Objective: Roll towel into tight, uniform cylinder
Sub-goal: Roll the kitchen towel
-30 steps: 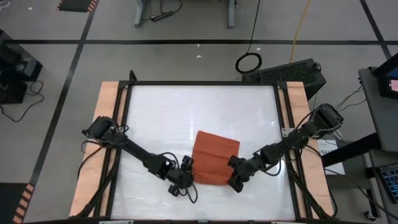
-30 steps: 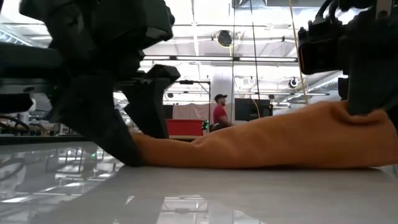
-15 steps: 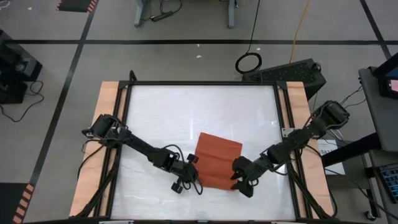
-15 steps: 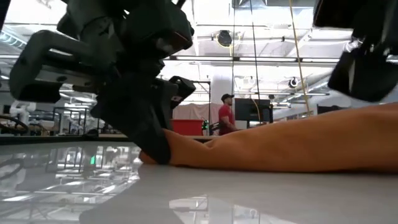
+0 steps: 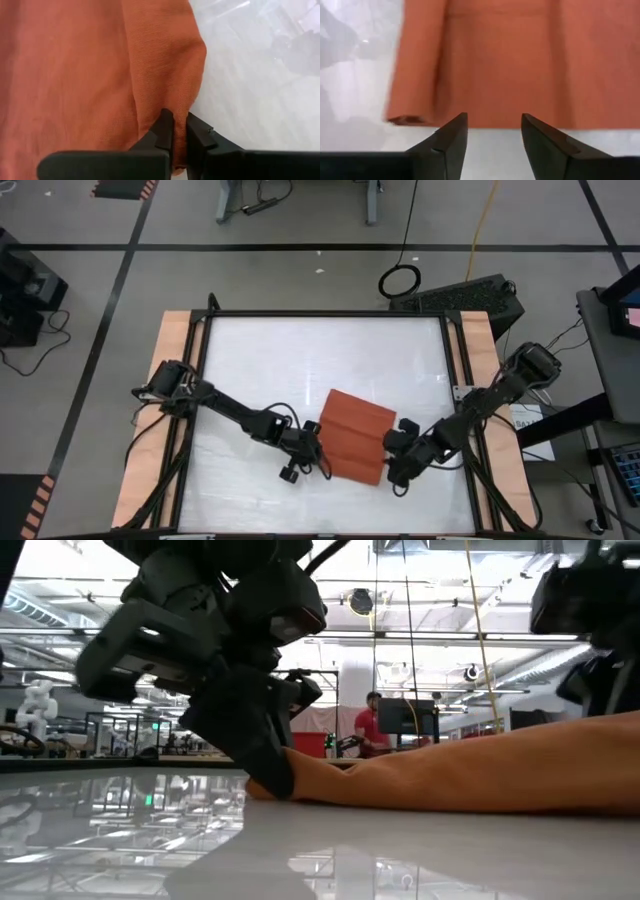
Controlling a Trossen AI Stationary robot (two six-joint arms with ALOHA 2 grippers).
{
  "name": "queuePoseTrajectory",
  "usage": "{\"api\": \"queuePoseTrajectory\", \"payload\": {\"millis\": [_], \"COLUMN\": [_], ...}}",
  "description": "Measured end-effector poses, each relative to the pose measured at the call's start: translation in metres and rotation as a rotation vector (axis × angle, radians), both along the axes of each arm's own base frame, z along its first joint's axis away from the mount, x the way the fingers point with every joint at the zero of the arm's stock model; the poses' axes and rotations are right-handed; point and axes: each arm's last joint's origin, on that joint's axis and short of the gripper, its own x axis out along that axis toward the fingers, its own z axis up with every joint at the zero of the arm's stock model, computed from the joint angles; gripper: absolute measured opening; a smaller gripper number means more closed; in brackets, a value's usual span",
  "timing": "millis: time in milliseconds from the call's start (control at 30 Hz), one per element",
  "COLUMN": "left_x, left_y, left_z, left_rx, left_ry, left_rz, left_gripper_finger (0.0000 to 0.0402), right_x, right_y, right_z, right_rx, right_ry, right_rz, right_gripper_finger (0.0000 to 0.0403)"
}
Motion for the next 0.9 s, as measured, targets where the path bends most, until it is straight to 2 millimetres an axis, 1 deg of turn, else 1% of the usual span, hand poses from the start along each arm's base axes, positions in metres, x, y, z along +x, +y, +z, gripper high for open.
{"api": "queuePoseTrajectory", "payload": {"millis": [267, 400, 500, 633, 767, 900], "left_x": [0.001, 0.001, 0.003, 0.005, 0.007, 0.005], "left_y": [0.016, 0.022, 0.032, 0.051, 0.079, 0.108], "left_z": [-0.001, -0.002, -0.002, 0.000, 0.003, 0.007], "left_rx": [0.010, 0.018, 0.013, 0.018, 0.022, 0.039], "left_ry": [0.044, 0.064, 0.081, 0.090, 0.091, 0.105], "left_rz": [0.040, 0.069, 0.112, 0.192, 0.277, 0.334], "left_gripper_finger": [0.0019, 0.0019, 0.0019, 0.0019, 0.0018, 0.0018], "right_x": [0.020, 0.031, 0.038, 0.047, 0.053, 0.054], "right_y": [-0.027, -0.048, -0.066, -0.096, -0.129, -0.161], "right_z": [-0.025, -0.030, -0.032, -0.032, -0.032, -0.032], "right_rx": [-0.117, -0.181, -0.231, -0.276, -0.283, -0.286], "right_ry": [0.097, 0.121, 0.132, 0.150, 0.163, 0.180], "right_rz": [-0.042, -0.073, -0.100, -0.123, -0.157, -0.203], "right_gripper_finger": [0.0128, 0.0115, 0.0109, 0.0107, 0.0106, 0.0106]}}
